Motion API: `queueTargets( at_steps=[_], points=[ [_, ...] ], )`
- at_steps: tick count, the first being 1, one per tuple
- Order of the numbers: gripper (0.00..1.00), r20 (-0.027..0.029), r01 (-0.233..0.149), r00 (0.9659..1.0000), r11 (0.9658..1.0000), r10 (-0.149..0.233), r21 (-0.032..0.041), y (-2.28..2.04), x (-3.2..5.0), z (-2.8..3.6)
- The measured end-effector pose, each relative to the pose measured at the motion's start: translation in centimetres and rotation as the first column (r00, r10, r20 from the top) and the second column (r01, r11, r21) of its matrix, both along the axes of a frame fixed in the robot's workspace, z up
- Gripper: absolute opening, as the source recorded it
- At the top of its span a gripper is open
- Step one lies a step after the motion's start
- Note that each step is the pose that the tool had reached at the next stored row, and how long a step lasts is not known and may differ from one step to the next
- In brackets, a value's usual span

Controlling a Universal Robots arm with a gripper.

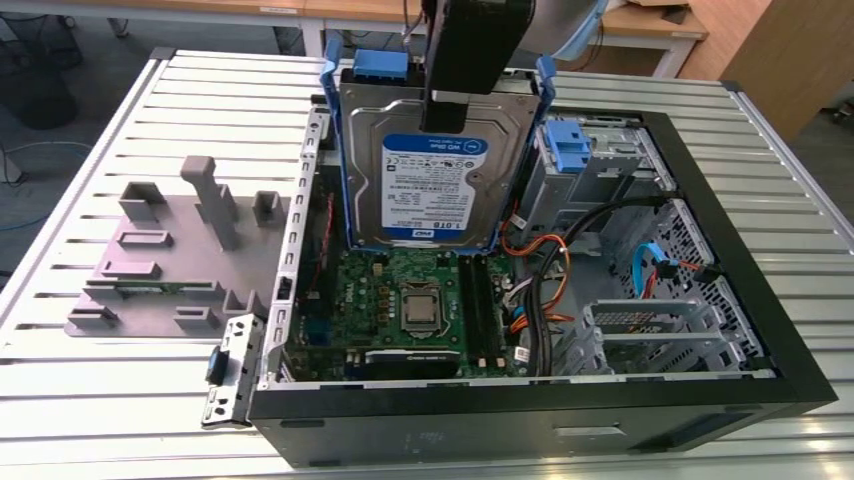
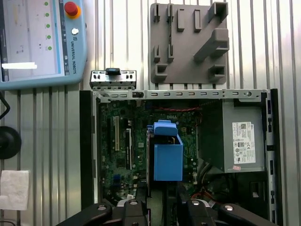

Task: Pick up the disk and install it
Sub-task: 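Pick up the disk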

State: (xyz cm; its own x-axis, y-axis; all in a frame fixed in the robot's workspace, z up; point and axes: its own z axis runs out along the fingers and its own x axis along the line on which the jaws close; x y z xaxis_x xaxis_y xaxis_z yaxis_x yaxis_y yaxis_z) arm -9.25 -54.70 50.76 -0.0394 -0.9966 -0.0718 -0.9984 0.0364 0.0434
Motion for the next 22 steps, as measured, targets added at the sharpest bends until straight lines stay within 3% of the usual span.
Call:
queueTargets(
  at_steps=[9, 22],
  points=[
    [0.35, 0.0, 0.0, 1.0, 1.0, 0.0, 0.0001, -0.02, 0.1, -0.07],
    [0.35, 0.0, 0.0, 1.0, 1.0, 0.0, 0.0, 0.01, 3.25, -0.38]
  ],
)
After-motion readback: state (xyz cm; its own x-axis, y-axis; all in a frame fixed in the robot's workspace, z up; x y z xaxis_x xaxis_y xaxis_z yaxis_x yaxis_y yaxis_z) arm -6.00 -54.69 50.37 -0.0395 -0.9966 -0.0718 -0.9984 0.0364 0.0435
